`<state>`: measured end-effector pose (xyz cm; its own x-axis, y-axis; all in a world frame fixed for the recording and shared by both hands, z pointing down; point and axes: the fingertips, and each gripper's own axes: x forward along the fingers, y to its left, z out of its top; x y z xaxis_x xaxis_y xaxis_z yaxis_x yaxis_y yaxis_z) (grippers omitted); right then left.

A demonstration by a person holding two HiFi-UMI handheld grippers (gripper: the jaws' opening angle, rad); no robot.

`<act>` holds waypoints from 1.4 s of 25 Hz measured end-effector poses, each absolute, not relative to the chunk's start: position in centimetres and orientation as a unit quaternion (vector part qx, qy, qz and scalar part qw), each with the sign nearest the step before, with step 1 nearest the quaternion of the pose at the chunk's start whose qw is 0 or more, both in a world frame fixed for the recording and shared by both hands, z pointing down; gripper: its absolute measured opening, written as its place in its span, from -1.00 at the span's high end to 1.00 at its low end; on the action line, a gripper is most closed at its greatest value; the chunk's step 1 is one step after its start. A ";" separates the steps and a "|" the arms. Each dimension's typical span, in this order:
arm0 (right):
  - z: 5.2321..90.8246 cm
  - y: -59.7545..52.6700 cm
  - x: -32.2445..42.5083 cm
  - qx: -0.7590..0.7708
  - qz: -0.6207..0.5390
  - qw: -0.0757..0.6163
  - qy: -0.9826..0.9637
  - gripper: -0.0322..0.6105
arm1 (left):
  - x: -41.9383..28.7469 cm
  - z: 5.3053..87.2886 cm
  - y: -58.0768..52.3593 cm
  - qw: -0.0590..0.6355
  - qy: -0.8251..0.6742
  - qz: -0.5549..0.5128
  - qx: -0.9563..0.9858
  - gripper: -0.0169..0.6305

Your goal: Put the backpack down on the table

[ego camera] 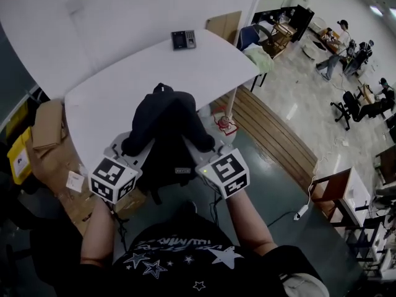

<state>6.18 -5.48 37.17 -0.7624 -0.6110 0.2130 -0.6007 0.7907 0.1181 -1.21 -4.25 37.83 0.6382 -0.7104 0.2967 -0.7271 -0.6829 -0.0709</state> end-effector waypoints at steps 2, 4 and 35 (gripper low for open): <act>36.8 -7.1 7.0 0.317 -0.027 0.120 -0.940 0.85 | -0.4 37.4 -5.8 0.024 -0.404 0.149 0.902 0.80; 36.3 -8.7 7.7 0.311 -0.033 0.119 -0.942 0.85 | 0.3 37.0 -7.3 0.021 -0.410 0.145 0.900 0.80; 33.7 -31.8 1.0 0.325 -0.052 0.122 -0.936 0.85 | -6.6 35.4 -30.8 0.021 -0.390 0.104 0.915 0.80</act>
